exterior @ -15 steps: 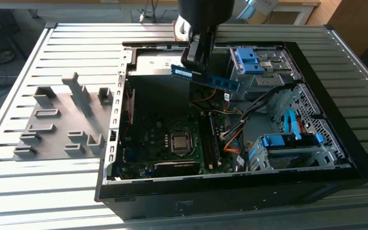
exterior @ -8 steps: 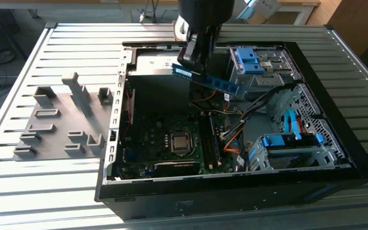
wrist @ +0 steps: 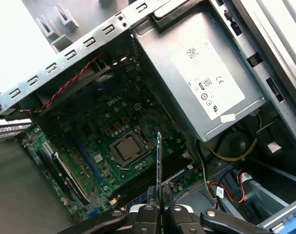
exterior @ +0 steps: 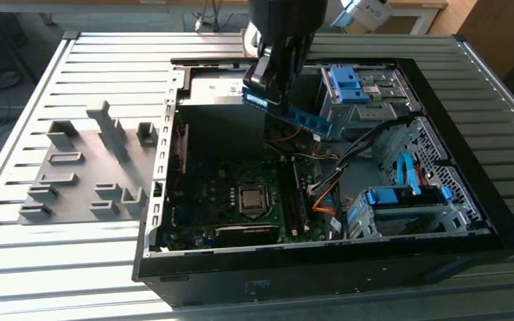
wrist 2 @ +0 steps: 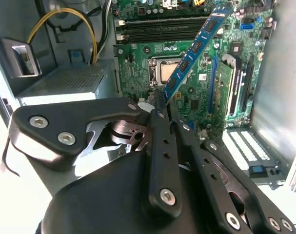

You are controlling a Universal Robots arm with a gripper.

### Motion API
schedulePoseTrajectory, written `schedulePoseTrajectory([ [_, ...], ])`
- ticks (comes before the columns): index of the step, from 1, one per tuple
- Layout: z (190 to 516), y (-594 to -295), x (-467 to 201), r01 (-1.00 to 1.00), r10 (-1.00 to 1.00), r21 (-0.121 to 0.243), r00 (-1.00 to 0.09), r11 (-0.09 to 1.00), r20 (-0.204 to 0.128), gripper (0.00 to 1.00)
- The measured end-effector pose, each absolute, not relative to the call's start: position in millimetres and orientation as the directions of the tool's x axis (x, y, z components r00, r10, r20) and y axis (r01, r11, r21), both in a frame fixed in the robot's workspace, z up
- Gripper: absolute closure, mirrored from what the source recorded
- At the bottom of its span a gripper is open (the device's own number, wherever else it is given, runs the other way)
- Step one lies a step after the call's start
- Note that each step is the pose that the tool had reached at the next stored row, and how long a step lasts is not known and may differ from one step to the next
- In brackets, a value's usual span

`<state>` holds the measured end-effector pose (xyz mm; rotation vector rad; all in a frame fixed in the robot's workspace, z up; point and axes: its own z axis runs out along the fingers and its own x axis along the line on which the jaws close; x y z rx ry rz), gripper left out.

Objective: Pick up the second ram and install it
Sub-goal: 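Insert the second ram into the second slot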

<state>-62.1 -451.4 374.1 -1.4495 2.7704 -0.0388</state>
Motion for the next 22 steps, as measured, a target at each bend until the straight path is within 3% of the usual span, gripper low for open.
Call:
schedulePoseTrajectory([
  [22, 372.1, -451.3, -62.1, -0.579, -0.579, -0.029, -0.815, 0.815, -0.001, 0.86],
])
